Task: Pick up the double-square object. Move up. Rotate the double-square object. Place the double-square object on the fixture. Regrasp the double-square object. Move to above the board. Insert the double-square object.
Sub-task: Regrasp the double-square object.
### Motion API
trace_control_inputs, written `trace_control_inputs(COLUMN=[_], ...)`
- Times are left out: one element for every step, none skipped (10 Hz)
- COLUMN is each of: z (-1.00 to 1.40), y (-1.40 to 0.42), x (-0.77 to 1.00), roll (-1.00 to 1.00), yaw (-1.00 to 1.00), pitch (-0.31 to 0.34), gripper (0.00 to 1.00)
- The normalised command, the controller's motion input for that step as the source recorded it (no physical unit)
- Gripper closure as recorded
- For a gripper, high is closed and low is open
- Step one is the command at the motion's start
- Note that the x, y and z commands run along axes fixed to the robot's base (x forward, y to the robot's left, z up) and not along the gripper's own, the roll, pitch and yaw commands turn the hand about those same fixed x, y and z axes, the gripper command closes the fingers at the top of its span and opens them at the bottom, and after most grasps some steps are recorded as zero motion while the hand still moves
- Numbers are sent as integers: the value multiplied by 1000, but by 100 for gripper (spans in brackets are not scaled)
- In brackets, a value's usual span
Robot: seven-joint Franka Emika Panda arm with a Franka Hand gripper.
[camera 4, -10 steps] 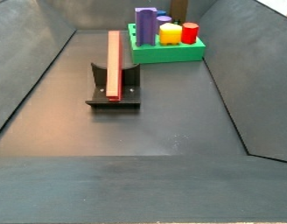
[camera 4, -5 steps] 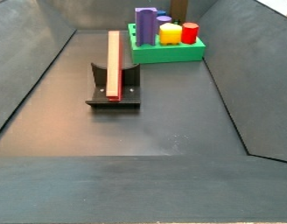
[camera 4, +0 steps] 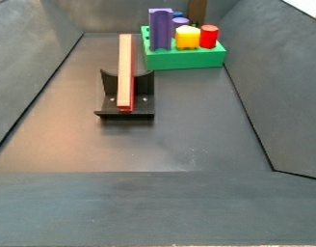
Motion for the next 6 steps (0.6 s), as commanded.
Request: trace_control_inputs(z=[-1000,-1000,-1000,-1000,-1000,-1000], y=[42,36,35,34,29,25], x=[50,62,72,76,89,99], roll=[188,136,107,95,81,81], yaw=[184,152,122,101,58,30], pitch=[-25,-67,-93,-105,-115,-112], gripper=[0,0,0,0,0,0])
